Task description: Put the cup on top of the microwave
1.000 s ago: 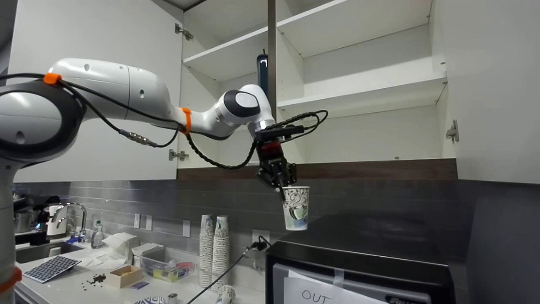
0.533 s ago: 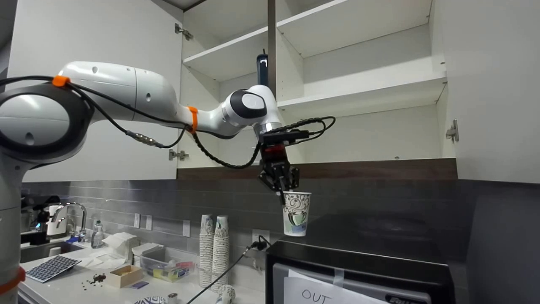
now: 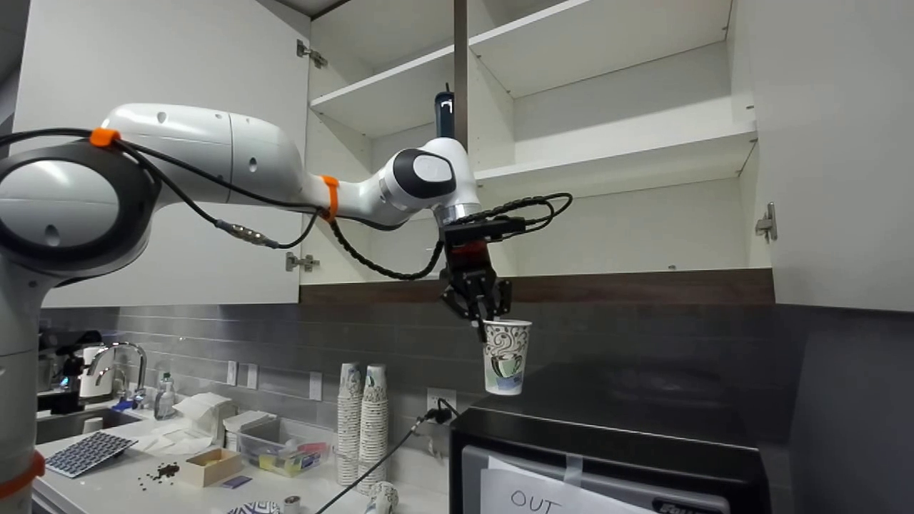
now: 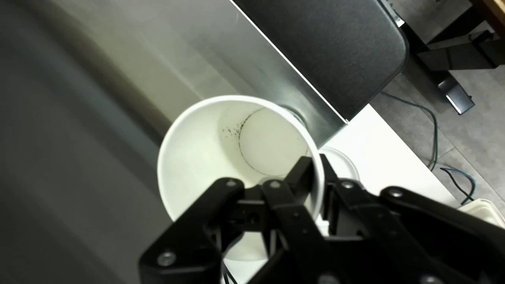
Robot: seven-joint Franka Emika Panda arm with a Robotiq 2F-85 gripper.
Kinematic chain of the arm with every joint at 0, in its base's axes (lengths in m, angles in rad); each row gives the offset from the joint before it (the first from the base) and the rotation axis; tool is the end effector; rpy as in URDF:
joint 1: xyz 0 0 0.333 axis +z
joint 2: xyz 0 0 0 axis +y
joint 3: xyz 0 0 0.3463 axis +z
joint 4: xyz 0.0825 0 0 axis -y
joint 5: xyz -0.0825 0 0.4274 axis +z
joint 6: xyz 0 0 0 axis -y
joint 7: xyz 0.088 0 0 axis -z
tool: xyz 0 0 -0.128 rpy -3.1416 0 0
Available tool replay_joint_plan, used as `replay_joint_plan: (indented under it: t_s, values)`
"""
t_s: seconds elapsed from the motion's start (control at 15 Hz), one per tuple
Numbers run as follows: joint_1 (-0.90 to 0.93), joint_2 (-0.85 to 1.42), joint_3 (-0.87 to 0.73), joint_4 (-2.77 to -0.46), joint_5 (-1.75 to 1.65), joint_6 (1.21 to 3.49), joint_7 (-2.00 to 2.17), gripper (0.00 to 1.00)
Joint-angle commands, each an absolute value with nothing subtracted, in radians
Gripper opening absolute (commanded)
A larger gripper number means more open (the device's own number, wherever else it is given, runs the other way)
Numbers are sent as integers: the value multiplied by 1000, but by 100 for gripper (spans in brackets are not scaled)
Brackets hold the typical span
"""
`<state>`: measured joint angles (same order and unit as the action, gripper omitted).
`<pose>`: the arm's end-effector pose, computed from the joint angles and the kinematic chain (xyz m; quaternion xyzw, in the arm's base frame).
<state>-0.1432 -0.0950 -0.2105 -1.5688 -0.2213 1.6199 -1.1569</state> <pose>0.5257 -0.2301 0.6964 0.9145 0.3853 -0.0168 0.1222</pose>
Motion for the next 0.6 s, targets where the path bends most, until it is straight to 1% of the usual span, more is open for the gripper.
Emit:
replay_joint_plan:
  t_s: [0.0, 0.07, 0.13, 0.2, 0.4, 0.53]
  values:
    - [-153, -90, -211, -1561, -207, 1647, -1154, 2]
    - [-154, -90, -211, -1560, -208, 1653, -1144, 32]
    - [-155, -91, -212, -1559, -206, 1656, -1146, 32]
    - [-156, -91, -211, -1559, -207, 1661, -1145, 38]
    - [-155, -94, -209, -1555, -215, 1667, -1144, 62]
    - [-154, -97, -208, -1548, -214, 1666, -1144, 75]
